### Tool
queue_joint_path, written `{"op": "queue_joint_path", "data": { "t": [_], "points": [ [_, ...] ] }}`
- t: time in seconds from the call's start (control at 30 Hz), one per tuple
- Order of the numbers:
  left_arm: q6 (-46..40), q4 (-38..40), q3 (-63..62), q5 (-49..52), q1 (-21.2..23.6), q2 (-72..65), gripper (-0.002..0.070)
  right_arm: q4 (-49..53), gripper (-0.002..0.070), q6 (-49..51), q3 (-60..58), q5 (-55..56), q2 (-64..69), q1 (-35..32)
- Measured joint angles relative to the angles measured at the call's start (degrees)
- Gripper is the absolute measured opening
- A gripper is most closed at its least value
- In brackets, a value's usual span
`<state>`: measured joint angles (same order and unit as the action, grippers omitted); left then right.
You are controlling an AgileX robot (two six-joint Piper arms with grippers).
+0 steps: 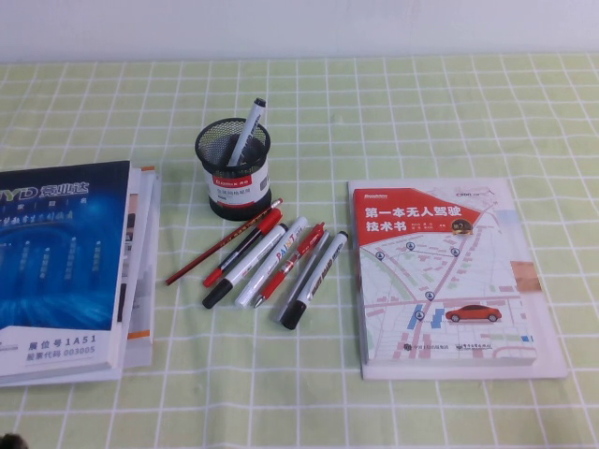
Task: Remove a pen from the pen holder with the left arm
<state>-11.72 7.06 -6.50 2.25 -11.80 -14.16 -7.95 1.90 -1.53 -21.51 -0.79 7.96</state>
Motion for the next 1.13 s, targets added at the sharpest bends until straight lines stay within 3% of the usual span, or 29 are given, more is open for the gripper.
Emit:
{"op": "queue_joint_path", "data": {
  "t": [0.2, 0.77, 1.13],
  "points": [
    [1.3, 0.1, 6.6, 0.3, 5.3, 9.4, -0.0002, 0.0, -0.0014, 0.0, 0.0, 0.0, 0.0, 0.0],
    [1.9, -3.4, 7.9, 19.0, 5.5, 14.5, -0.0002, 0.0, -0.0014, 0.0, 0.0, 0.0, 0.0, 0.0],
    [1.9, -3.6, 7.9, 19.8, 5.5, 14.5, -0.0002, 0.0, -0.0014, 0.0, 0.0, 0.0, 0.0, 0.0]
  ]
}}
